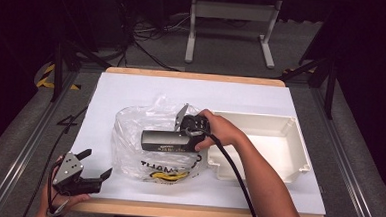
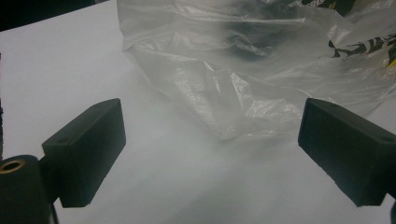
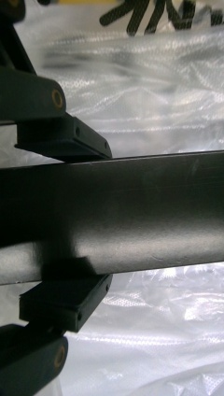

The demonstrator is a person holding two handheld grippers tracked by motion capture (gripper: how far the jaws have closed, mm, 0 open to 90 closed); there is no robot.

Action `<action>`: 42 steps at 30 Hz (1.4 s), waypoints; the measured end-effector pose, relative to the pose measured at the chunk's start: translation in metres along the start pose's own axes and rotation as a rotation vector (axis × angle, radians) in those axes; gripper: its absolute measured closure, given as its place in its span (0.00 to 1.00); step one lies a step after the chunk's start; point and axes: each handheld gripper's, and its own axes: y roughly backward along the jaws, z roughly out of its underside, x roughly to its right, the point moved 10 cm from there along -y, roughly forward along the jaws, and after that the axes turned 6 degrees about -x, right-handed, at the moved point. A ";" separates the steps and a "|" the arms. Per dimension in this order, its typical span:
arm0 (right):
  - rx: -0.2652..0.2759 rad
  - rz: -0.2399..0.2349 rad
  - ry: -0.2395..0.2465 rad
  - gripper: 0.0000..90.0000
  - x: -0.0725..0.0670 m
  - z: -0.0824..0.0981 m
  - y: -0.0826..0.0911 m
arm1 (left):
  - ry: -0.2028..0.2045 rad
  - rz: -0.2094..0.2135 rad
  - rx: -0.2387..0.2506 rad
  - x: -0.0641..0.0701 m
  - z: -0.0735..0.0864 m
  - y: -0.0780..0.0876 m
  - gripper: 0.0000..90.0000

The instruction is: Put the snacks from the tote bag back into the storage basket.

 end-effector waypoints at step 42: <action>0.076 -0.003 0.127 0.47 -0.012 -0.012 0.014 | 0.011 -0.009 0.003 -0.002 0.002 0.002 0.09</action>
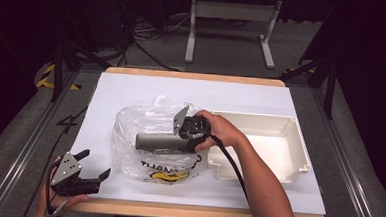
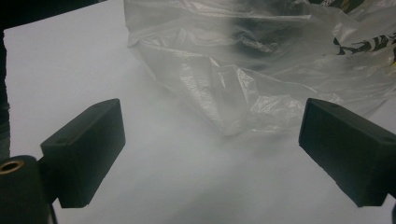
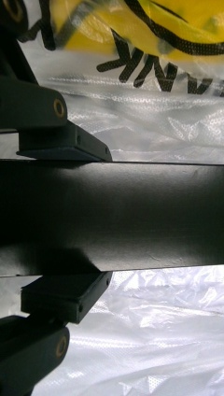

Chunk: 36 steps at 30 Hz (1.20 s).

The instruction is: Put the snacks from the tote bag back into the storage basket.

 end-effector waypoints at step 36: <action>0.056 0.102 0.054 0.48 -0.001 -0.004 0.053 | 0.012 0.009 -0.008 0.000 0.003 -0.001 0.09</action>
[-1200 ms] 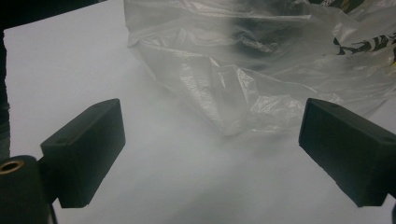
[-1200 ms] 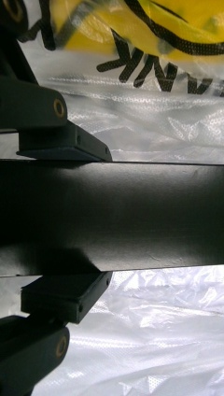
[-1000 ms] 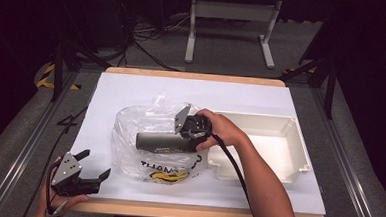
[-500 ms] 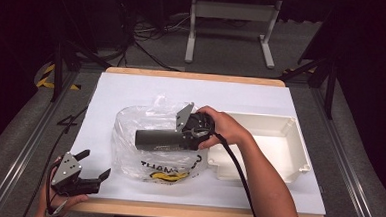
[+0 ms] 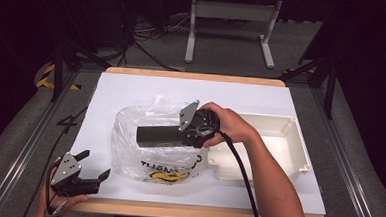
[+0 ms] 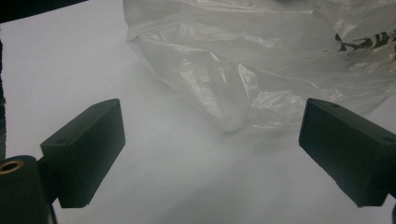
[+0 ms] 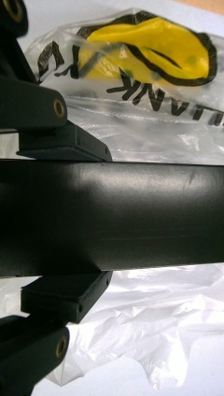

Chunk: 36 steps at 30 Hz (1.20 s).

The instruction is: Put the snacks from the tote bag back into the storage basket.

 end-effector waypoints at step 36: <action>0.042 -0.019 -0.011 0.47 -0.009 0.017 0.038 | -0.001 0.001 0.027 0.000 -0.004 0.005 0.08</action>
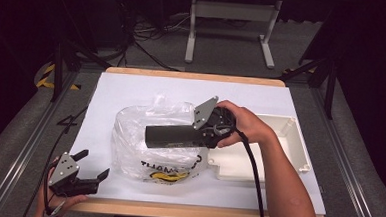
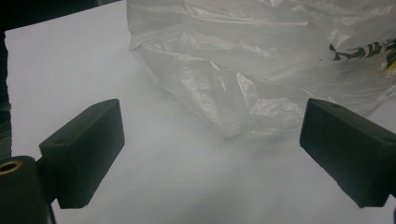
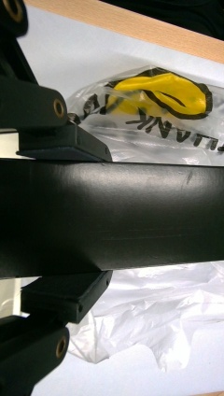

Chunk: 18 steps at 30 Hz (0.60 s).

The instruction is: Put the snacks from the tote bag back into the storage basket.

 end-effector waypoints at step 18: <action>-0.018 0.014 -0.027 0.47 -0.001 0.023 0.018 | -0.002 0.005 0.009 0.000 -0.004 -0.002 0.08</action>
